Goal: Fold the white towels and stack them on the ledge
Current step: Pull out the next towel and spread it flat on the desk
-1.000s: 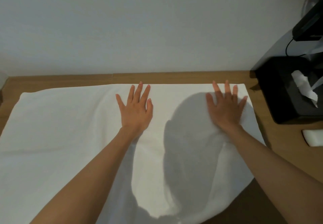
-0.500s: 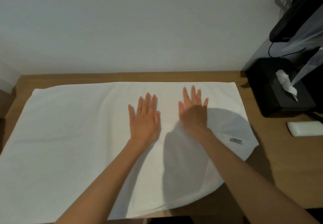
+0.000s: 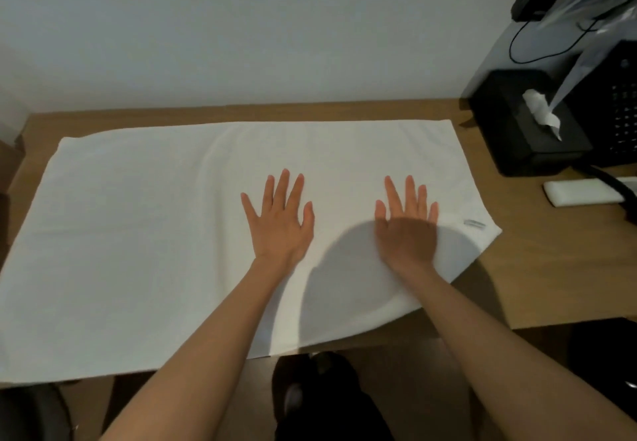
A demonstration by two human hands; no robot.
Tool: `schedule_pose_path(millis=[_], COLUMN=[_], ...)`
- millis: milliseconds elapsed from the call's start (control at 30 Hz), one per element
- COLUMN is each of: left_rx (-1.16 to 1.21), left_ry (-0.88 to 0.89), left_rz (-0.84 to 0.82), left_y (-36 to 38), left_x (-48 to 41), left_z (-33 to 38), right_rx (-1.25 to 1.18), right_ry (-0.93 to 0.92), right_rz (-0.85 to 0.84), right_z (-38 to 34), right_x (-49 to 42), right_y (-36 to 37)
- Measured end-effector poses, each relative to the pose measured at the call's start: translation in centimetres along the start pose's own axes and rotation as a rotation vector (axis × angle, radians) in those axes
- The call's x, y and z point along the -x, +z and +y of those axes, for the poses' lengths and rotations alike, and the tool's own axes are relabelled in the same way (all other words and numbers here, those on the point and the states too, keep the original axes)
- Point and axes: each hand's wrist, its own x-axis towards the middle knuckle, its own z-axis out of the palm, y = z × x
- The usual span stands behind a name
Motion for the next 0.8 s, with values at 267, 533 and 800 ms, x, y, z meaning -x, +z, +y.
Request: schedule_pose_path(millis=[267, 533, 800], left_rx=[-0.027, -0.059, 0.071], left_ry=[0.01, 0.04, 0.091], left_rz=[0.023, -0.045, -0.058], left_y=[0.0, -1.1, -0.5], left_x=[0.1, 1.3, 10.8], left_z=[0.0, 0.8, 1.8], right_rx=[0.056, -0.011, -0.03], right_ry=[0.272, 0.438, -0.085], right_rz=[-0.103, -0.122, -0.079], right_z=[5.4, 4.3, -4.5], right_x=[3.6, 6.3, 10.7], right_y=[-2.1, -4.1, 0.8])
